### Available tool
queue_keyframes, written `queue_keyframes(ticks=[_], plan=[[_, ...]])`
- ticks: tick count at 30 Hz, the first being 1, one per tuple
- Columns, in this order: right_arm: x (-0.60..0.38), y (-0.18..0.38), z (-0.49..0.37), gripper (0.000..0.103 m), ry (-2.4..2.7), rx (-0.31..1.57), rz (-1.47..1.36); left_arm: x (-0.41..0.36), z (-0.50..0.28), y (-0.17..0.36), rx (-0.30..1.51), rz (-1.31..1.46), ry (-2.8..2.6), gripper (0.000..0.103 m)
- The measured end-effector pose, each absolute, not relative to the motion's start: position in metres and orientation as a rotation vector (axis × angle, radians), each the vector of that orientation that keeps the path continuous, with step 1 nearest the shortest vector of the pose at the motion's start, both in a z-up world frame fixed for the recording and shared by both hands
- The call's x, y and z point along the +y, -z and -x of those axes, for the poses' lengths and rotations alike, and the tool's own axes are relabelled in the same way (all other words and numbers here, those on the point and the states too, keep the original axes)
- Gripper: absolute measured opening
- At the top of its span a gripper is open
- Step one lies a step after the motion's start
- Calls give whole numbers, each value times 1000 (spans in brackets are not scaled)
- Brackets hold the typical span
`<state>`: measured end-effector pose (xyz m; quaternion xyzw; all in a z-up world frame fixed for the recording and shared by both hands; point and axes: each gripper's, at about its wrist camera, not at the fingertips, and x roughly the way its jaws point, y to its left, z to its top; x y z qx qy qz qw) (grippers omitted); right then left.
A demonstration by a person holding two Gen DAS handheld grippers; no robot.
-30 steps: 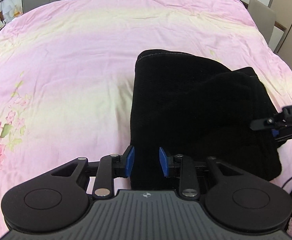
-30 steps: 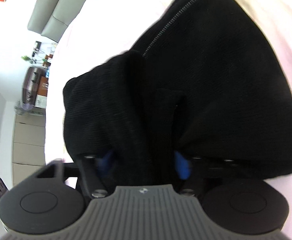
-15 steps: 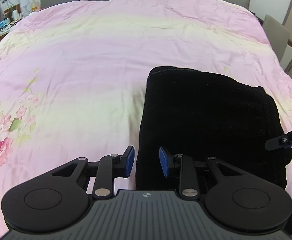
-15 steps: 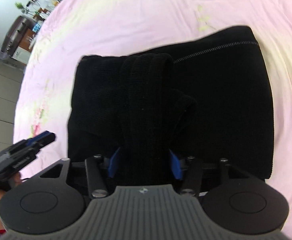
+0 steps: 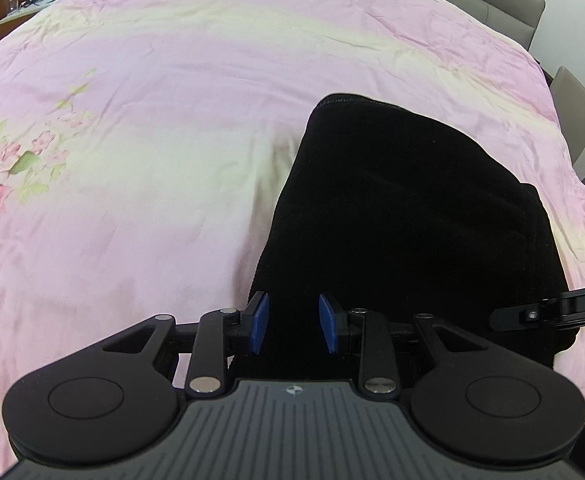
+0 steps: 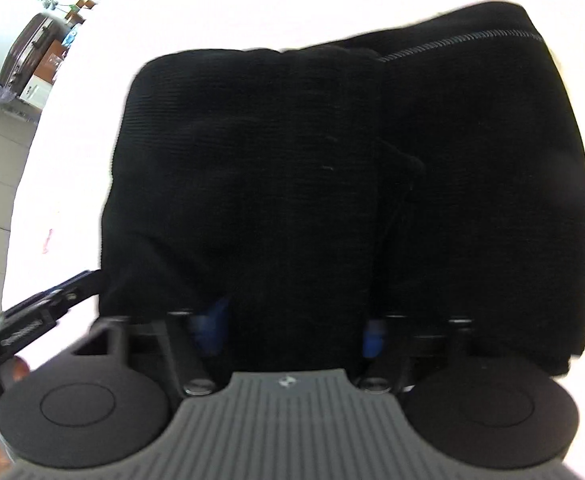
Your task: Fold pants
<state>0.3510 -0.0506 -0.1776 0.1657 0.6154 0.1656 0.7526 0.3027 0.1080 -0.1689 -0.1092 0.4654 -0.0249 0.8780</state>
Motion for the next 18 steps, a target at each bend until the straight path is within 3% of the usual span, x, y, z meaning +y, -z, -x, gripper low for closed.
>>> queue_keyframes(ticks=[3,5,18], plan=[[-43,142,-347,28,-413,1289,-336,110,-301,170,966,248,48,35],[-36,117,-349,25,-439,1243,-302,112,-298,167,954,267,45,35],[-13,-2,-402,22,-534,1034,-237,134,-308,110,756,429,17,35]])
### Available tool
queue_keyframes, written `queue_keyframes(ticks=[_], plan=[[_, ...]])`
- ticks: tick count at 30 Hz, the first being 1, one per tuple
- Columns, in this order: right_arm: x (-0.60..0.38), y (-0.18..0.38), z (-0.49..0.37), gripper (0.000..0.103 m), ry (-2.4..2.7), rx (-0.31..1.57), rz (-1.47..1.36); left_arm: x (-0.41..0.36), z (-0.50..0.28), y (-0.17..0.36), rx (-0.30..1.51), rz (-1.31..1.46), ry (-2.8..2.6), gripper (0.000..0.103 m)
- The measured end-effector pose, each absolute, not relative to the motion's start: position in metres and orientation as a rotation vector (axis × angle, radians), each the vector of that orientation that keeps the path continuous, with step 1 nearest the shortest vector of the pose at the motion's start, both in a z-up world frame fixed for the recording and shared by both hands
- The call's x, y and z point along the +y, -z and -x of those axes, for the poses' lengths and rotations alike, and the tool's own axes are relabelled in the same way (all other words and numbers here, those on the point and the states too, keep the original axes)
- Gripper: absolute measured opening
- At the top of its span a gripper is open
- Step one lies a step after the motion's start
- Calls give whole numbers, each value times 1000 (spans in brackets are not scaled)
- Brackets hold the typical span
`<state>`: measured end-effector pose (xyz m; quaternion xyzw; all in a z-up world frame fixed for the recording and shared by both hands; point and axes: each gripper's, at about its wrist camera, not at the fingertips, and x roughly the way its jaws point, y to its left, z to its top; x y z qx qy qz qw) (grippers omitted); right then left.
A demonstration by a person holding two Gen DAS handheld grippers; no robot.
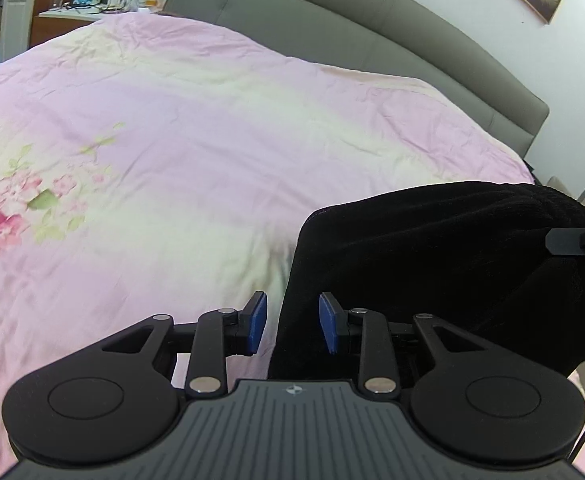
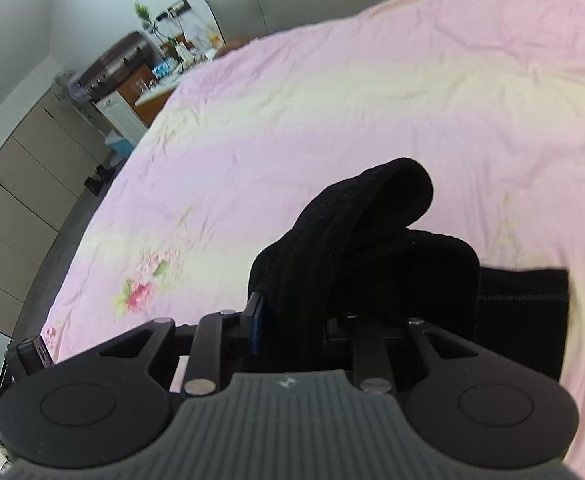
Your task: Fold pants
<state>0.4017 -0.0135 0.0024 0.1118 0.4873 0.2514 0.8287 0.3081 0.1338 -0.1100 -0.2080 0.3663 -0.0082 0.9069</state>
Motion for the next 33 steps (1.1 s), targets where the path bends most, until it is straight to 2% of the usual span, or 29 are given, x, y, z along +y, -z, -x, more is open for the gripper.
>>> queue_keyframes(ticks=[3,6,13,15,17,20,22,24,31,33], plan=[[-56,0,-407,22,-475,1029,-295,124,-318,109,763,419,57,35],[-115,30,-410,22,-374,1063,-351,108,-326,117,782,389,101,35],[-202,179,-398,22,-195,1220,-532,81,-339,146,867,294,154,35],[-208,189,-397,24,-220,1181,-595,80,-339,150,884,273,155,35],[-213,187,-401,27,-240,1184,-585,81,-340,152,892,262,154,35],[-205,177,-410,41,-254,1207,-534,85,-343,148,890,270,172,35],[-194,162,-408,42,-274,1212,-477,86,-347,142,883,266,185,35],[-188,146,-414,51,-283,1191,-393,83,-355,134,873,239,189,35],[-188,89,-405,51,-334,1062,-231,56,-386,112,849,162,263,35],[-184,79,-412,44,-323,1022,-200,43,-394,111,838,127,284,35]])
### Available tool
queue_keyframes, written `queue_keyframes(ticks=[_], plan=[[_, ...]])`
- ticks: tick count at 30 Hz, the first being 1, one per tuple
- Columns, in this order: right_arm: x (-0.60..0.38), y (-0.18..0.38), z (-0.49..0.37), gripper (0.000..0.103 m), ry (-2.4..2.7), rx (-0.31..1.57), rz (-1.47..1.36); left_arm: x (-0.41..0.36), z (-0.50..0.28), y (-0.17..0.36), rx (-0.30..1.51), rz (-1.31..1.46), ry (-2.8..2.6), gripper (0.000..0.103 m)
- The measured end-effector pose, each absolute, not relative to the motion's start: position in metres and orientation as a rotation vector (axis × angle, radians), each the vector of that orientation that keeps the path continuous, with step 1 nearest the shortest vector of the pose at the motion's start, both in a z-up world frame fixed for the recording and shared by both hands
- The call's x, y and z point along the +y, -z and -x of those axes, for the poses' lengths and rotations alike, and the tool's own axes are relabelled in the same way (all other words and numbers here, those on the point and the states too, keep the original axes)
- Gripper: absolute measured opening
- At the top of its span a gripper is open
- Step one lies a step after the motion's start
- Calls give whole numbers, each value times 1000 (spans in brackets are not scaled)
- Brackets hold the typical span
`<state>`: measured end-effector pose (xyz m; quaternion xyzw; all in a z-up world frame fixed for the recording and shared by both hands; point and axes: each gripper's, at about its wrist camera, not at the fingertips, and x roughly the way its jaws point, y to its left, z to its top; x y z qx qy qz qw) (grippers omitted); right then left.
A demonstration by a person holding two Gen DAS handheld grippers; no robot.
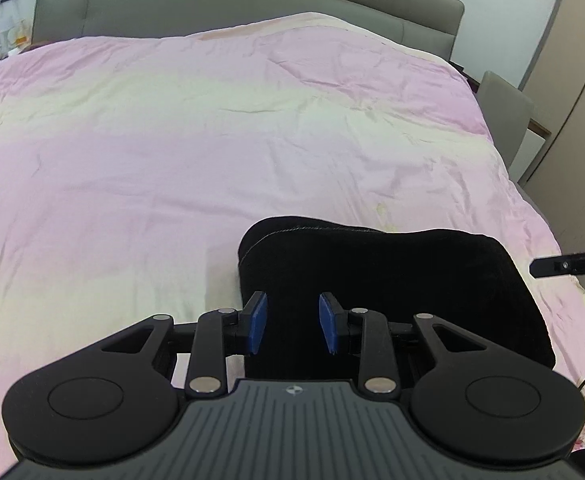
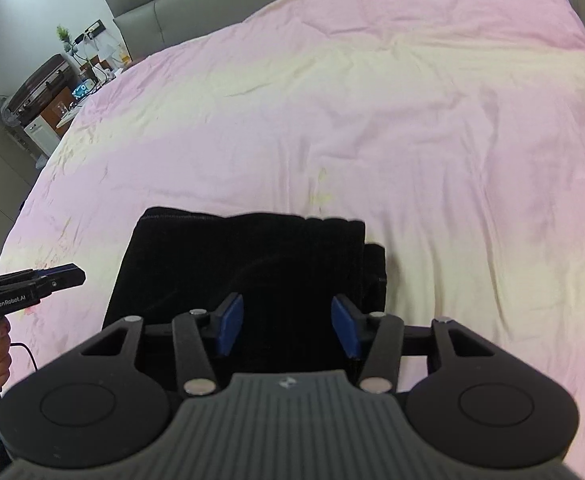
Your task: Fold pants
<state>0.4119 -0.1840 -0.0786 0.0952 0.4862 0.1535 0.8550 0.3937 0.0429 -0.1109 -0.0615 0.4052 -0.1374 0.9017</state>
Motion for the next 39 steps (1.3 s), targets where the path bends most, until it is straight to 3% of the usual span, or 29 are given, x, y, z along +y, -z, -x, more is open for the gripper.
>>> queue_keyframes(ticks=[7,12,18,26,29,34,39], plan=[[-168,101,-449,32,-300,1041,-130,18,-449,138,891,103,274,33],[-149,142,-463,32,-298,1086,6,11,-486,162,956,53,227,30],[-131,163,-476,34,-300,1073,96,-6,-515,203,1062,-69,178,17],[-131,163,-476,35,-288,1041,99,-13,-513,189,1041,-132,157,13],[-135,142,-453,36,-297,981,91,-5,-486,163,980,-143,158,25],[-146,112,-388,35,-317,886,56,8,-435,127,926,-170,188,31],[-151,114,-327,35,-341,854,33,8,-361,104,901,-224,256,47]])
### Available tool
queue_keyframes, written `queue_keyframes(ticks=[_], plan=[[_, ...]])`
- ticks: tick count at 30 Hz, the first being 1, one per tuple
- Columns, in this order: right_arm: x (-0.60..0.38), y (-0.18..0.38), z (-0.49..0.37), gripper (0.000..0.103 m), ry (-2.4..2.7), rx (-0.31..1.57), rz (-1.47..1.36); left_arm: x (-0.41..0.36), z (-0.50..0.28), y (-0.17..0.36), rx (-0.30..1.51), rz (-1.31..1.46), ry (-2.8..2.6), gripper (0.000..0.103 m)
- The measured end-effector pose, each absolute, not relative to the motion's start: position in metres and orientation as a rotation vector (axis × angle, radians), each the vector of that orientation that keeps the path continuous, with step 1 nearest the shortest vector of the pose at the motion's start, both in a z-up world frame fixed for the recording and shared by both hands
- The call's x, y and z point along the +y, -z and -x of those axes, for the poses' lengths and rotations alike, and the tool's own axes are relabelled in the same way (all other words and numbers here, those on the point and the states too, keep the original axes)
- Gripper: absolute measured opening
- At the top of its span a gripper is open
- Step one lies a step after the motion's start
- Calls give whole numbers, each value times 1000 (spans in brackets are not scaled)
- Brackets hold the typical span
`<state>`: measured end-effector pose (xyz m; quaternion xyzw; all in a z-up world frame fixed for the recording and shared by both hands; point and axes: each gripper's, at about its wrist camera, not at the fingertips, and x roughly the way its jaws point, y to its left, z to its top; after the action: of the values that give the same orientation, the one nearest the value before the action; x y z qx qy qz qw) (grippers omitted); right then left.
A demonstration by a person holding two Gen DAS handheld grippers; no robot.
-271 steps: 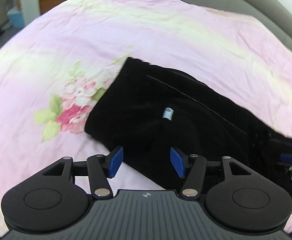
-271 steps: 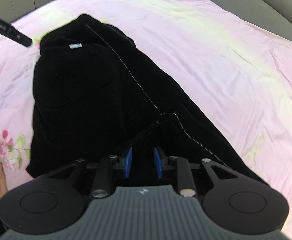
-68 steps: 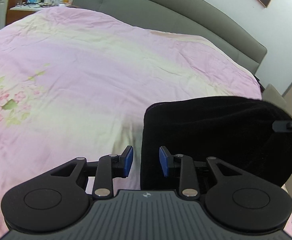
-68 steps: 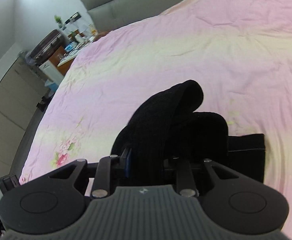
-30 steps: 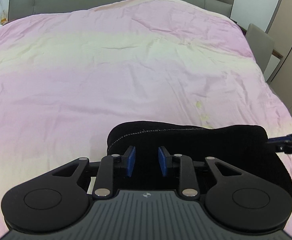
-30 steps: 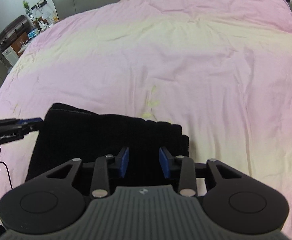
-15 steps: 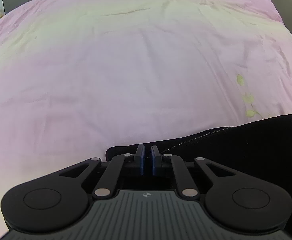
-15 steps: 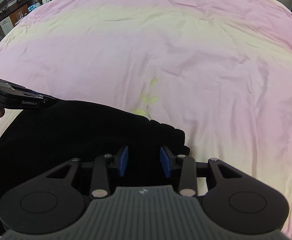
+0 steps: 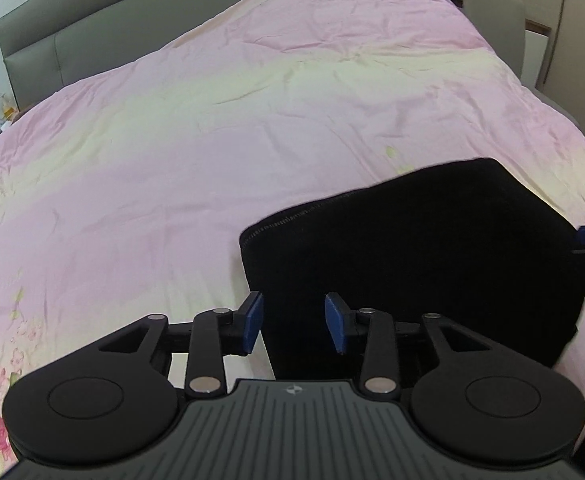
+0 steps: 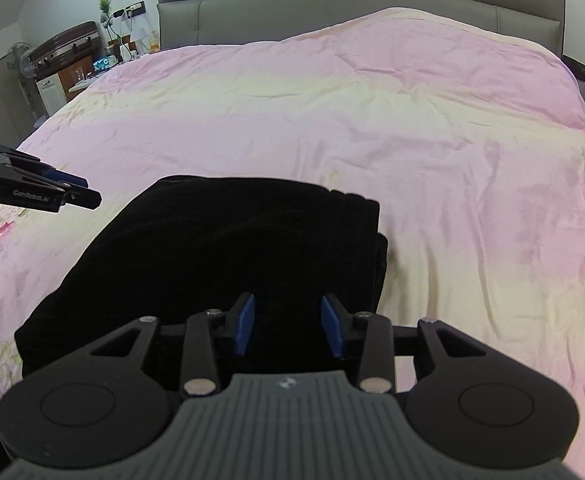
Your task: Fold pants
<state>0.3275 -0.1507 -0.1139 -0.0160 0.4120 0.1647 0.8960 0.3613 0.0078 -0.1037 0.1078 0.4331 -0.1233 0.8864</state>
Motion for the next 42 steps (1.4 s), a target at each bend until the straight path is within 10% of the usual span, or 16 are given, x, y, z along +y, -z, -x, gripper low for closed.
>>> queue_keyframes(ticks=[7,14,19,28,42], plan=[[-141,142,-302,43,-337,840,43,-11,-261,106,904,-306,331,72],[-146,144,-301,44,-334,845,-3,-38,-233,166,907,-434,242,74],[-149,146,-302,44,-335,850,-21,-37,-248,184,905,-417,103,33],[-150,154,-297,44,-397,878,33,8,-258,198,1086,-350,132,17],[-133,172,-289,44,-376,906,241,21,-246,191,1191,-303,167,23]])
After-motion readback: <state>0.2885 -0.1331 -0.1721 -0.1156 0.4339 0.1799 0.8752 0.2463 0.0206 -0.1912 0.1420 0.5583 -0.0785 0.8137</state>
